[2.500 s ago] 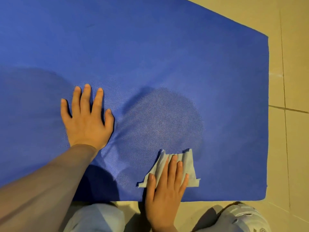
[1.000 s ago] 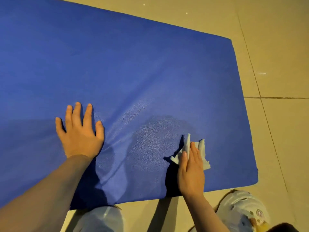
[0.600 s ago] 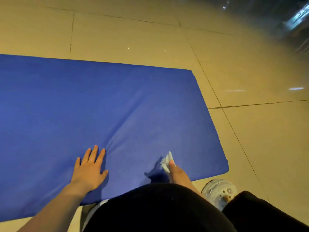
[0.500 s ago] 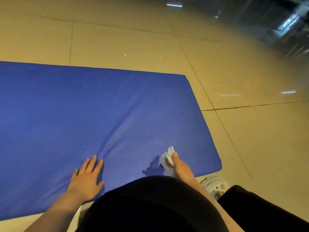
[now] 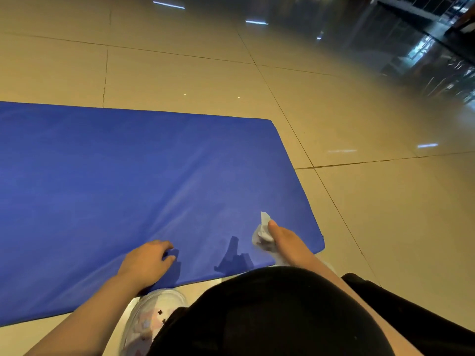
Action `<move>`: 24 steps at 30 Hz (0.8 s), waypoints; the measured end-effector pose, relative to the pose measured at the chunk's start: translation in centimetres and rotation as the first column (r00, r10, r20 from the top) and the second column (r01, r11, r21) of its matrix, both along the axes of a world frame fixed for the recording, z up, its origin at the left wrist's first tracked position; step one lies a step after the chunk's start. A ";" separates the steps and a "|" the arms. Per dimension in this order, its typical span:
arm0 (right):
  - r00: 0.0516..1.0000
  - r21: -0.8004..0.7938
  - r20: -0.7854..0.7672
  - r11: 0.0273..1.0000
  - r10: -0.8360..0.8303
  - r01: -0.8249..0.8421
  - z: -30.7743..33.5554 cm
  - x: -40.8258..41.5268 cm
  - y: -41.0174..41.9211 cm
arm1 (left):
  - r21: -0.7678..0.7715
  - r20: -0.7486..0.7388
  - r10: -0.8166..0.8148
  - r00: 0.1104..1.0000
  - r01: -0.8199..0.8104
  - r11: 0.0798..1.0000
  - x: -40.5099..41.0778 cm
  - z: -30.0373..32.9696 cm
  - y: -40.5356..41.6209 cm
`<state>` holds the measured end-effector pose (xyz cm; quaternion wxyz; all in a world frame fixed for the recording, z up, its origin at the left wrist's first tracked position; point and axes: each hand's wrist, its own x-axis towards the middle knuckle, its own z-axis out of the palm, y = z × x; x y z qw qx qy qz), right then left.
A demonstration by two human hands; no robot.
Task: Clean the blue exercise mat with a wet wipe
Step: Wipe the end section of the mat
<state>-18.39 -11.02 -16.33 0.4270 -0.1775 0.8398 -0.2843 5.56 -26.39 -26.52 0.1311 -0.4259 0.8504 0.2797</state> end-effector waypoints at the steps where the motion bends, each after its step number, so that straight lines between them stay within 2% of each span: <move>1: 0.999 0.021 -0.037 0.999 0.028 -0.027 0.4 -0.6 0.2 | -0.010 -0.023 -0.019 1.000 0.019 1.000 -0.9 -0.2 0.4; 4: 0.987 0.076 -0.152 0.996 0.049 -0.038 1.1 -3.0 0.9 | -0.034 -0.046 -0.122 0.991 0.121 0.992 -3.6 -1.5 1.9; 7: 0.986 0.077 -0.165 0.997 0.039 -0.027 0.9 -5.4 2.0 | -0.033 0.073 -0.275 0.959 0.278 0.960 -6.3 -3.1 3.9; 10: 0.987 0.092 -0.161 0.996 -0.004 0.019 -0.4 -7.0 3.6 | -0.062 0.181 -0.359 0.916 0.375 0.925 -8.0 -5.7 5.9; 14: 0.985 0.128 -0.172 0.991 -0.021 0.043 -2.2 -8.4 5.4 | -0.293 0.041 -0.389 0.920 0.383 0.876 -7.9 -8.1 6.4; 18: 0.987 0.087 -0.154 0.994 -0.053 0.067 -2.6 -8.6 5.6 | -0.325 0.053 -0.414 0.909 0.408 0.853 -8.0 -8.3 6.3; 21: 0.955 0.022 -0.296 0.999 -0.025 0.033 -1.0 -8.4 4.8 | -0.387 0.008 -0.420 0.907 0.390 0.835 -7.4 -7.2 6.5; 24: 0.870 -0.033 -0.482 0.990 0.106 -0.139 2.0 -7.5 3.7 | -0.610 -0.176 -0.486 0.856 0.293 0.736 -6.6 -4.6 5.4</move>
